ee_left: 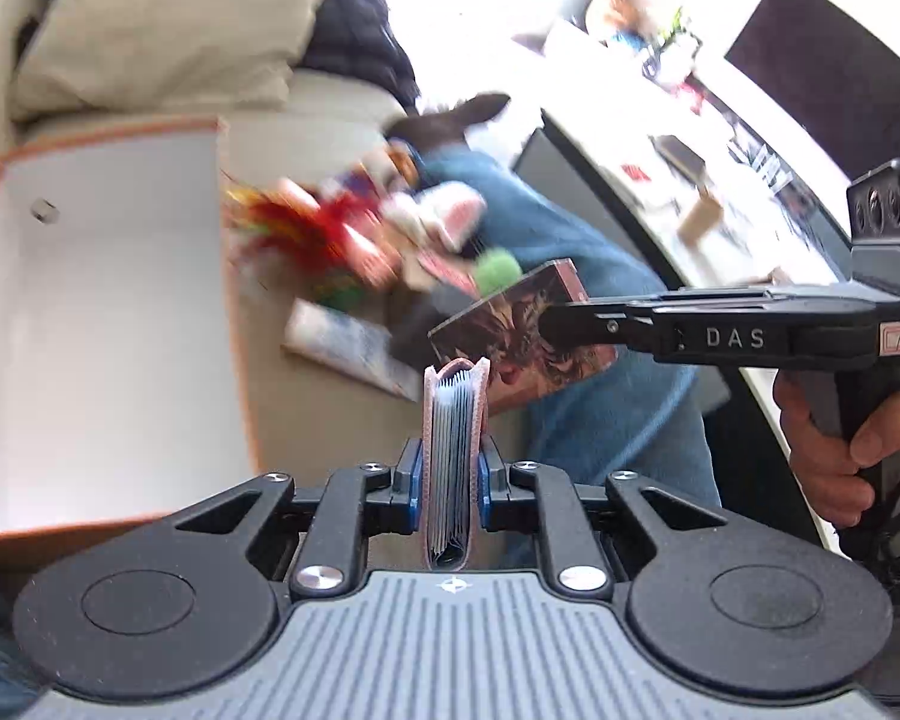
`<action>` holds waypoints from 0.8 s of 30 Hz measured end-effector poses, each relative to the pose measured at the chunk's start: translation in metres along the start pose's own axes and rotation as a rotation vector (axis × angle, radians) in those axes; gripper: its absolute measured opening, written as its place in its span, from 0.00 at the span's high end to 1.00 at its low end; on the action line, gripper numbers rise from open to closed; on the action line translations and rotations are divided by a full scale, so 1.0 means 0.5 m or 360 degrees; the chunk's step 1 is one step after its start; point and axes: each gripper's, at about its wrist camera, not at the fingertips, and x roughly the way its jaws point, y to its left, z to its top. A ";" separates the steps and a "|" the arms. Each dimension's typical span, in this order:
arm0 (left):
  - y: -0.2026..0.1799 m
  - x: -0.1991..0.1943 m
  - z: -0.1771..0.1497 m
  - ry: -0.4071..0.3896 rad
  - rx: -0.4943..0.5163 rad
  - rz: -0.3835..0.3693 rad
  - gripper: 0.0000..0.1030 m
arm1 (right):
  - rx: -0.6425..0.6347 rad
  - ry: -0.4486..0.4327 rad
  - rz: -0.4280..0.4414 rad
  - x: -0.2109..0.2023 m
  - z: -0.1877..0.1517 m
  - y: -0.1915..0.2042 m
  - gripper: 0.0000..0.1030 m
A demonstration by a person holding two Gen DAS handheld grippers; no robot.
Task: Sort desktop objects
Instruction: 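Carry the pink wallet and red-brown card box toward the orange shoebox, then lower the wallet and card box into the shoebox and open both tools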
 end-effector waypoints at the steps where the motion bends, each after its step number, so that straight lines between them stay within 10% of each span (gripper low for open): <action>1: 0.009 -0.023 0.009 -0.0041 -0.0002 0.0030 0.82 | -0.0026 -0.0025 0.0034 -0.004 0.015 0.015 0.77; 10: 0.156 -0.108 0.130 -0.0145 -0.0105 0.0356 0.82 | -0.0273 -0.0152 0.0256 0.055 0.178 0.165 0.77; 24: 0.432 0.083 0.284 0.0066 -0.0225 0.0617 0.82 | -0.0125 0.0168 0.0236 0.467 0.332 0.252 0.77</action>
